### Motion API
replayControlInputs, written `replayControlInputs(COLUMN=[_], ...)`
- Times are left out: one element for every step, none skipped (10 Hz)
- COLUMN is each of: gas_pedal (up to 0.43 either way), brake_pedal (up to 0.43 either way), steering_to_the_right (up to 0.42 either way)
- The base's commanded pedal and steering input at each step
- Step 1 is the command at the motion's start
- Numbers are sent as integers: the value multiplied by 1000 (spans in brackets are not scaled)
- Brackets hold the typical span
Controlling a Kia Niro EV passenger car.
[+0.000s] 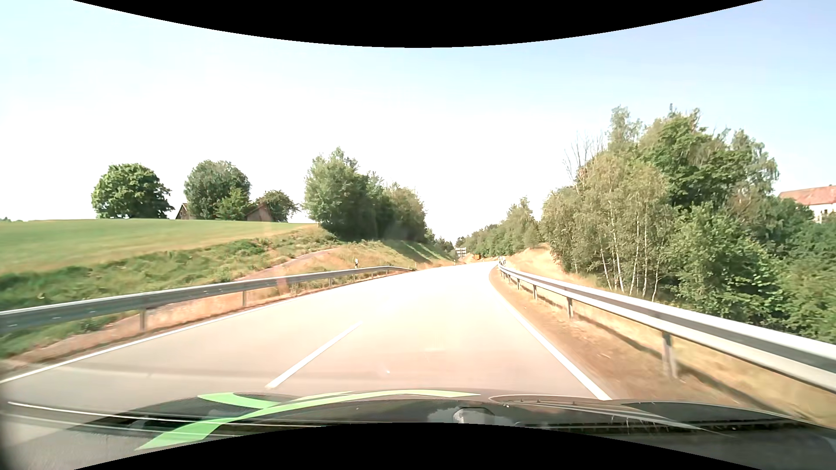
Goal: Follow the waypoints while adhering to traffic rules and regulations
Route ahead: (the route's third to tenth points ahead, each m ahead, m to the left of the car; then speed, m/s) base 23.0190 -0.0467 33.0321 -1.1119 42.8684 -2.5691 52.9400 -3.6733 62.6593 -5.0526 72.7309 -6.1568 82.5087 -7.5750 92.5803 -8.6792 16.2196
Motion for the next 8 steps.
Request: replayControlInputs(gas_pedal=[287, 311, 319, 331, 319, 260, 240, 240], brake_pedal=[0, 0, 0, 0, 0, 0, 0, 0], steering_to_the_right=[15, 15, 15, 15, 15, 18, 19, 20])
